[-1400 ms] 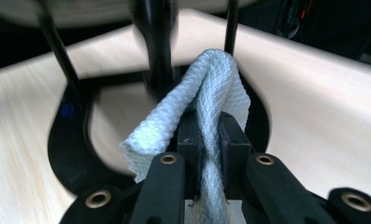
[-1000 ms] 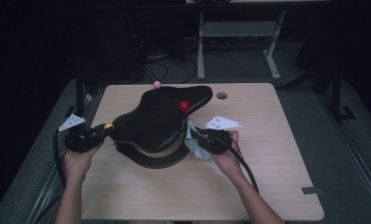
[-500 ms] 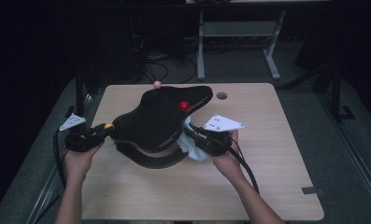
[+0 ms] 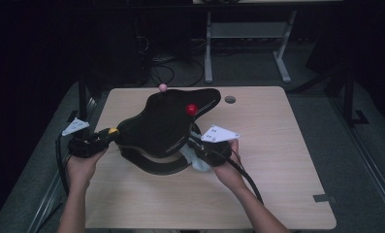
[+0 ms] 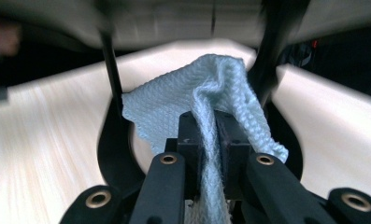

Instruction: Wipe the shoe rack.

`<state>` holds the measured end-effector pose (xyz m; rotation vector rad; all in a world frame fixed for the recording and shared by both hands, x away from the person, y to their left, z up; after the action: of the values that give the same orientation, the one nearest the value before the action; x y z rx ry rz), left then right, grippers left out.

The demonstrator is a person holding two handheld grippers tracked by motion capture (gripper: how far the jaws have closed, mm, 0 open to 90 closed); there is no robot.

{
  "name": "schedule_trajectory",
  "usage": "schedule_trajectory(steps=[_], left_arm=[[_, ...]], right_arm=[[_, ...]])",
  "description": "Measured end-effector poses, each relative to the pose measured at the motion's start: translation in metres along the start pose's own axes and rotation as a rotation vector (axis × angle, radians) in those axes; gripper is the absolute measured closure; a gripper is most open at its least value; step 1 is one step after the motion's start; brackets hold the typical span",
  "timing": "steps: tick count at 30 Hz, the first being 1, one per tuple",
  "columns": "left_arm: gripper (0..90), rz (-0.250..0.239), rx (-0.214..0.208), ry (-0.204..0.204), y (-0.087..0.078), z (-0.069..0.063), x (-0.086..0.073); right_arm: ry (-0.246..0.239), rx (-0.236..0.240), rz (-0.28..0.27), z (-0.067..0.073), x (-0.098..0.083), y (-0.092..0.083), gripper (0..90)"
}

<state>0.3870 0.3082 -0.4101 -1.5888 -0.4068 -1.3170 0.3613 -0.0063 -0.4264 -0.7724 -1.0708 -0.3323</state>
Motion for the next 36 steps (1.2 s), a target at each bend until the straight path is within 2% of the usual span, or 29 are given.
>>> schedule_trajectory(steps=[5, 11, 15, 19, 24, 26, 28, 32, 36], left_arm=[[59.8, 0.003, -0.005, 0.002, 0.0, 0.0, 0.0], [59.8, 0.001, -0.005, 0.001, 0.001, 0.0, 0.001], [59.8, 0.001, 0.0, -0.003, 0.002, 0.001, 0.001], [59.8, 0.009, 0.008, -0.003, 0.004, 0.003, 0.002], [59.8, 0.013, 0.02, -0.005, 0.005, 0.005, 0.003], [59.8, 0.009, 0.021, -0.007, 0.005, 0.006, 0.003], [59.8, 0.009, 0.019, -0.011, 0.006, 0.006, 0.003], [59.8, 0.006, 0.015, -0.018, 0.007, 0.008, 0.003], [59.8, 0.012, 0.014, -0.018, 0.008, 0.01, 0.003]], right_arm=[[0.037, -0.029, 0.091, -0.011, -0.04, 0.026, 81.6], [0.062, -0.052, 0.148, -0.02, -0.064, 0.042, 81.5], [0.071, -0.044, 0.151, -0.021, -0.065, 0.041, 81.3], [0.081, -0.04, 0.146, -0.025, -0.066, 0.031, 81.2], [0.126, -0.069, 0.149, -0.046, -0.069, 0.016, 81.2], [0.164, -0.087, 0.134, -0.056, -0.066, 0.011, 81.3], [0.202, -0.08, 0.101, -0.062, -0.057, 0.009, 81.3], [0.199, -0.062, 0.081, -0.06, -0.043, 0.015, 81.3], [0.18, -0.062, 0.127, -0.056, -0.05, 0.03, 81.2]])
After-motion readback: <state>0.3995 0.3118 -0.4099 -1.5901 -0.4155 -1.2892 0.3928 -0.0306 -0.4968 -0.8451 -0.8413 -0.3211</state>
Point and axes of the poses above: each handheld gripper's, and its own axes: y roughly forward along the jaws, x roughly out of its top, z roughly to its left, the point moved 7 cm from there along y, roughly forward along the jaws, and after that the axes turned 15 degrees about y, right-handed, at the moved point
